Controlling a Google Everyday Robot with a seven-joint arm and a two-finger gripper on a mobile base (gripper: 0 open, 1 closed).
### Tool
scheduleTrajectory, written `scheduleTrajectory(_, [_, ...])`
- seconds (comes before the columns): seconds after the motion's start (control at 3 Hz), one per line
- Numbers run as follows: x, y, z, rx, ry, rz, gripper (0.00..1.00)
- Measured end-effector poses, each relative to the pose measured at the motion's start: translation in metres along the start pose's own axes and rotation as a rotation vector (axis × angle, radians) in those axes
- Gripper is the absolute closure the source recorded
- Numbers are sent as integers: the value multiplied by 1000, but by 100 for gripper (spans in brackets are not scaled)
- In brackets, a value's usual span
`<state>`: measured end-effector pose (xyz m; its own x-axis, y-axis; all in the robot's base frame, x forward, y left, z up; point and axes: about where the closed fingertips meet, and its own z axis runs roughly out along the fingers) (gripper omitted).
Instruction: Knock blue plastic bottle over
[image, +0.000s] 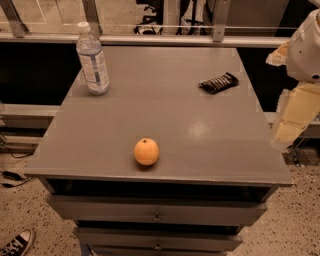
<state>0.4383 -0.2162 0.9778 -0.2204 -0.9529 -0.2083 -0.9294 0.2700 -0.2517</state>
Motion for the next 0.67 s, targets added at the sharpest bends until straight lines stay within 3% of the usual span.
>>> scheduleTrajectory(0.33, [0,0,0,0,0,0,0])
scheduleTrajectory(0.67, [-13,-7,13,-28,-84,-5,0])
